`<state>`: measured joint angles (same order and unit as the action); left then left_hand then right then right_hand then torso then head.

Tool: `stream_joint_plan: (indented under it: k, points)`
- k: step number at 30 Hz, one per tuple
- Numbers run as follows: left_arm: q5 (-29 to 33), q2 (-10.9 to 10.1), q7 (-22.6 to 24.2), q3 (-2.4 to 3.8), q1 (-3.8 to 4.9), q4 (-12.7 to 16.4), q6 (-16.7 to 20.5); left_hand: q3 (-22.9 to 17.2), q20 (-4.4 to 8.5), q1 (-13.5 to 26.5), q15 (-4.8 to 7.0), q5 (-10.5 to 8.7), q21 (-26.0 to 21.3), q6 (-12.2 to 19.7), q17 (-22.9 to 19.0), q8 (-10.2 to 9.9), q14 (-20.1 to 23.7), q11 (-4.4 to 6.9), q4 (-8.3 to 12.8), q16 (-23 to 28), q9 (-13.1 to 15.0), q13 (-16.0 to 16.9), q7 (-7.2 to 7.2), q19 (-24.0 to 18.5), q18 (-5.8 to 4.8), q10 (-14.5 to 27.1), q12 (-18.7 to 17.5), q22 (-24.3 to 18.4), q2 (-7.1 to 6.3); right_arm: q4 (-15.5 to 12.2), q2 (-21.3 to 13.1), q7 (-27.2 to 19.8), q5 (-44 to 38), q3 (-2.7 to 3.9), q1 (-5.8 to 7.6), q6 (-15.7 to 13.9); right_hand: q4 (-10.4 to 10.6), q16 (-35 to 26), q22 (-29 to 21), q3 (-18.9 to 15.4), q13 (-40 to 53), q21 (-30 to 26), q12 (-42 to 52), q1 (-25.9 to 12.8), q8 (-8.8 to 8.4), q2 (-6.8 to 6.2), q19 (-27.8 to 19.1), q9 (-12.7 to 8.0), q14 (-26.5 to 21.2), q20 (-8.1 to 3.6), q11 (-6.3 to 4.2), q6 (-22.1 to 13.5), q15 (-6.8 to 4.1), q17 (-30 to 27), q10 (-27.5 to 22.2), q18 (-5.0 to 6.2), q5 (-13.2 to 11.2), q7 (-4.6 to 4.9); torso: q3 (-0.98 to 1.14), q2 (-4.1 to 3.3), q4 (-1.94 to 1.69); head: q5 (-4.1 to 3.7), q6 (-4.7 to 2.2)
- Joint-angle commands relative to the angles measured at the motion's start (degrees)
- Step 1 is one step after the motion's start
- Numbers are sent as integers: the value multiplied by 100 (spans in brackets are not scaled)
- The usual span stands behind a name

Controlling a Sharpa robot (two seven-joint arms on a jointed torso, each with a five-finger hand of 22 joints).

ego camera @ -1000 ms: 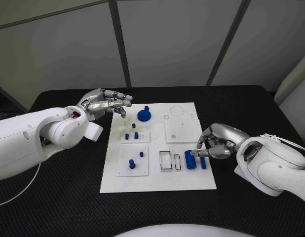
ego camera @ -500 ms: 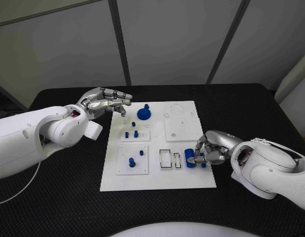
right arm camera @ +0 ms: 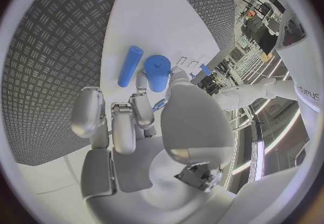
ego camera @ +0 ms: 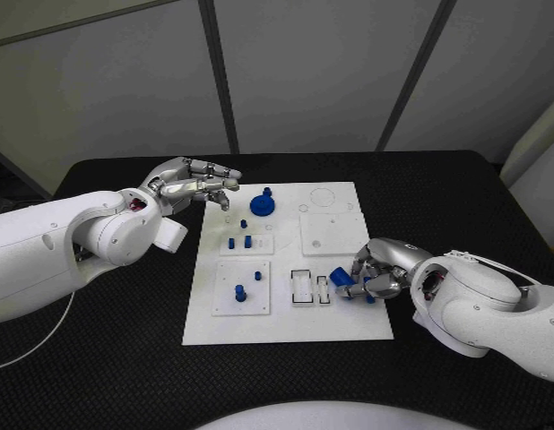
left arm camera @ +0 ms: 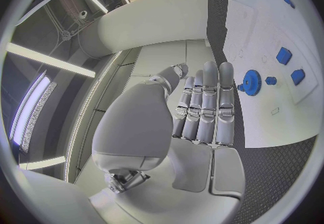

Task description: Assemble the parts on the task board

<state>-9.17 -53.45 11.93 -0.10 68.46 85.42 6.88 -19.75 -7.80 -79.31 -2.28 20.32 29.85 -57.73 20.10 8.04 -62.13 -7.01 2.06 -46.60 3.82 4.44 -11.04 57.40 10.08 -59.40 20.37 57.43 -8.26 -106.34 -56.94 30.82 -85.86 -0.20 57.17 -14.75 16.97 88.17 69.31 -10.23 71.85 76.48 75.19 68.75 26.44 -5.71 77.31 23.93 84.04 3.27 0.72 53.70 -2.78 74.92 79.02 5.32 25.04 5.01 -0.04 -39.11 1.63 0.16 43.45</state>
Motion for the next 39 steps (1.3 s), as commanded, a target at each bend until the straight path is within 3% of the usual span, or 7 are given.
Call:
stream_joint_plan:
  k: [1, 7, 13, 18, 26, 32, 39]
  points:
    - [15, -7, -3, 4, 5, 15, -73, 23, -23, -4, -26, -17, -27, 49, -8, 15, 12, -3, 2, 23, 5, 7, -6, -2, 31, 56, 23, -5, 46, 53, 39, 61, -66, -19, -35, 148, -16, 7, -6, 12, 10, -18, -20, -35, 12, 35, -4, 11, 506, 22, -3, -66, -19, 1080, -36, -73, 60, -8, 0, -4, -1, 12, 6]
    - [15, -19, -10, 4, 5, 23, -79, 23, -23, -4, -26, -17, -27, 49, -8, 15, 12, -3, 2, 23, 5, 7, -6, -2, 31, 56, 23, -5, 46, 80, 95, 69, -89, -19, -56, 48, -29, 10, 6, 65, 48, -15, -19, 86, 80, 131, 1, 105, 508, 19, -10, -115, -24, 1091, -26, -74, 198, -15, 3, 1, -1, 27, 12]
    - [15, -29, -13, 4, 4, 25, -82, 29, -25, 6, -28, -15, -34, 54, -11, 17, 12, -4, -7, 22, 5, 7, -6, -1, 31, 64, 31, -11, 52, -33, 60, 71, -102, -18, -64, -278, -35, 35, 67, 84, 156, 25, 45, 198, 152, 210, 41, 199, 522, 8, -28, -123, -38, 1150, 41, -86, 482, -33, 11, 7, 9, 42, 5]
    - [15, -29, -15, 4, 1, 21, -84, 29, -25, 6, -28, -15, -34, 54, -11, 17, 12, -4, -7, 22, 5, 7, -6, -1, 31, 64, 31, -11, 52, -222, -22, 51, -64, -16, -65, -633, -29, 53, 108, 84, 198, 52, 61, 237, 191, 264, 66, 252, 531, -2, -43, -111, -49, 1194, 69, -94, 681, -48, 3, 10, 10, 45, -5]
    - [15, -11, -14, 4, -8, 11, -89, 29, -25, 6, -28, -15, -34, 54, -11, 17, 12, -4, -7, 22, 5, 7, -6, -1, 31, 64, 31, -11, 52, -460, -51, 0, 58, -10, -58, -1039, -17, 76, 169, 51, 236, 94, 74, 126, 241, 356, 105, 308, 542, -14, -62, -54, -63, 1248, 99, -106, 704, -75, -7, 9, -13, 27, -36]
    - [15, -6, -9, 4, -10, 12, -90, 29, -25, 6, -28, -15, -34, 54, -11, 17, 12, -4, -7, 22, 5, 7, -6, -1, 31, 64, 31, -11, 52, -426, 154, -28, 201, -8, -55, -947, -18, 81, 187, 44, 242, 105, 73, 100, 256, 389, 116, 328, 545, -20, -73, -32, -72, 1260, 107, -109, 709, -88, -2, 1, -14, 64, -45]
    - [15, -7, -9, 4, -11, 23, -88, 29, -25, 6, -28, -15, -34, 54, -11, 17, 12, -4, -7, 22, 5, 7, -6, -1, 31, 64, 31, -11, 52, -242, 480, -49, 352, -7, -54, -626, -18, 71, 178, -42, 205, 96, 2, -58, 271, 458, 104, 396, 539, -38, -89, -28, -89, 1237, 85, -107, 433, -106, -7, -3, -9, 89, -43]
